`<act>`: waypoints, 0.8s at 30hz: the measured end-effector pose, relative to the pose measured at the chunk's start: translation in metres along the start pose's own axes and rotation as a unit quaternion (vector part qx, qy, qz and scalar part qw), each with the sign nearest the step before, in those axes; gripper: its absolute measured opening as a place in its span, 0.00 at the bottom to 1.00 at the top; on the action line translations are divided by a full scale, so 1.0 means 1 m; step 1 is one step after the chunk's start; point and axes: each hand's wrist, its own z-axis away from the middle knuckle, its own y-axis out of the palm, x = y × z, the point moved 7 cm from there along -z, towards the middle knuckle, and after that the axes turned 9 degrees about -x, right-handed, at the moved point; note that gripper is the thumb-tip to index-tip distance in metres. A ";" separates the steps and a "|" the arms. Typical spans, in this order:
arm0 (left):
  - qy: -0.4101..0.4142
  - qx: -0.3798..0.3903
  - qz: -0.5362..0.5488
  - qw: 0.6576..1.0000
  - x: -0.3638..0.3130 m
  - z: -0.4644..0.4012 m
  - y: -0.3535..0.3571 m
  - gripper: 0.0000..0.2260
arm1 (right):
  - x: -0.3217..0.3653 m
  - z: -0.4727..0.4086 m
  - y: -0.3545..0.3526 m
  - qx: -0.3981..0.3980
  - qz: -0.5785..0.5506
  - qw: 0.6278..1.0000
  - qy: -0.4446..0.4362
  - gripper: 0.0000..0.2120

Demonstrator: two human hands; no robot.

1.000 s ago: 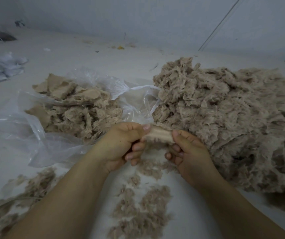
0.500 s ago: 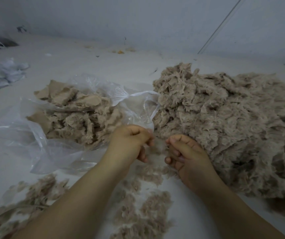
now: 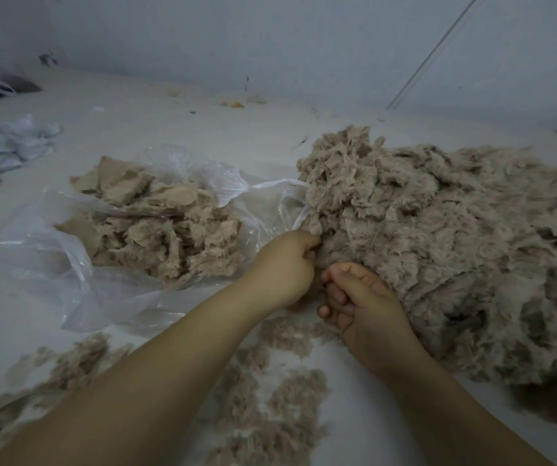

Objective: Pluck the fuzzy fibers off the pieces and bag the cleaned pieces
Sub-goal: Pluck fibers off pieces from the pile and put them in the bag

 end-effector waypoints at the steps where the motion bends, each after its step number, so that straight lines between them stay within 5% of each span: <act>1: 0.008 -0.012 0.025 1.000 -0.001 0.006 -0.005 0.13 | 0.000 0.000 -0.001 -0.004 0.001 1.000 0.001 0.12; 5: 0.047 0.002 0.069 0.996 0.000 0.035 -0.015 0.10 | -0.002 -0.003 -0.002 -0.021 0.011 1.000 -0.001 0.10; 9: -0.013 -0.090 0.175 0.980 0.007 0.050 -0.033 0.05 | -0.003 -0.005 -0.003 -0.035 0.041 0.999 0.002 0.09; 12: -0.005 -0.079 0.236 0.969 -0.003 0.052 -0.033 0.08 | -0.003 -0.005 0.000 -0.025 0.041 0.999 0.009 0.16; 24: -0.119 -0.069 0.218 0.966 0.008 0.025 -0.017 0.17 | -0.001 -0.003 0.002 -0.015 0.079 0.997 -0.016 0.17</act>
